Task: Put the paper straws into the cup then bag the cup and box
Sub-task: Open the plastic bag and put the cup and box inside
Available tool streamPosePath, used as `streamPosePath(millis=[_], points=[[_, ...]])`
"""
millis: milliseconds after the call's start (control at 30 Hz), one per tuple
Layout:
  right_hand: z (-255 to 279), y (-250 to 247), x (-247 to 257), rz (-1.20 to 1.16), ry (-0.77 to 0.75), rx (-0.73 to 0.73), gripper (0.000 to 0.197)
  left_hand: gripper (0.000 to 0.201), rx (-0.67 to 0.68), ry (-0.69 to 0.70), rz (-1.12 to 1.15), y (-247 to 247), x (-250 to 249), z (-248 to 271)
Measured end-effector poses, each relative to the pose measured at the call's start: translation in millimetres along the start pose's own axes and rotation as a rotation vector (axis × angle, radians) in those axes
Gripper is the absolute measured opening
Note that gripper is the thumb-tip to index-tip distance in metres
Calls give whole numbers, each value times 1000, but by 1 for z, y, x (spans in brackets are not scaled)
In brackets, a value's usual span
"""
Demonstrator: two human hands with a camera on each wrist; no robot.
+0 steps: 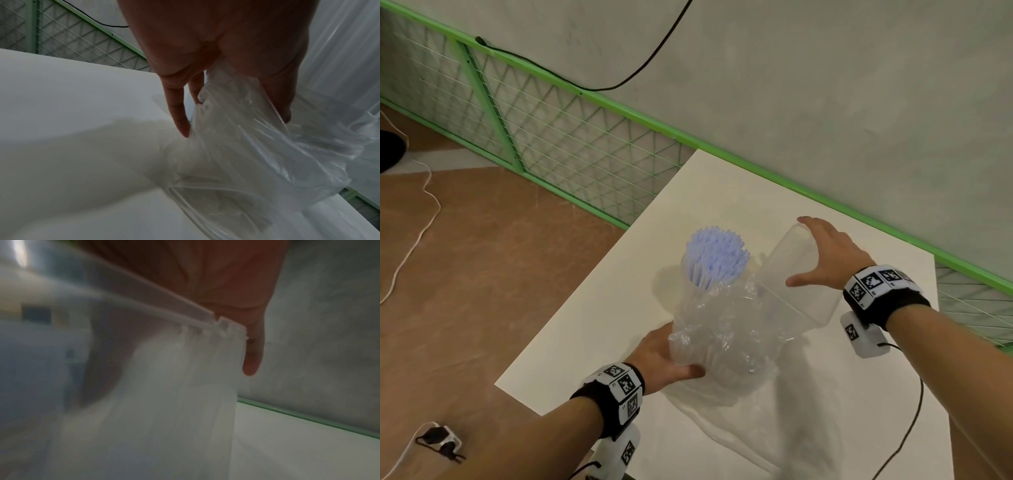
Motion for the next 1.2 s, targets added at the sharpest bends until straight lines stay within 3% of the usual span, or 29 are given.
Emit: streamPosePath(millis=[100, 233, 367, 567, 767, 933, 1100, 1200], points=[[-2, 1, -4, -16, -33, 57, 125, 65, -5, -10, -11, -1, 0, 0], [-12, -12, -14, -111, -12, 12, 98, 66, -12, -6, -26, -1, -2, 0], [-18, -11, -14, -212, -6, 14, 97, 65, -10, -16, -24, -1, -1, -1], [-24, 1, -5, -147, -19, -56, 72, 65, -9, -19, -49, -1, -1, 0], [-24, 1, -6, -210, -55, 95, 87, 69, -7, -26, -40, 0, 0, -1], [-25, 3, -9, -130, 18, -75, 75, 61, -11, -23, -26, 0, 0, -1], [-21, -3, -9, -105, 46, -54, 83, 55, -7, -11, -26, 0, 0, -2], [1, -44, 1, -172, -25, -303, 56, 54, -1, 0, -17, 1, 1, -2]])
Point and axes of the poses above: each hand's wrist, its own z-axis away from the middle knuckle, its own y-axis out of the palm, x = y × z, the point moved 8 cm from there along -z, towards the middle knuckle, and after that the axes turned 4 degrees about -x, right-handed, at the moved point
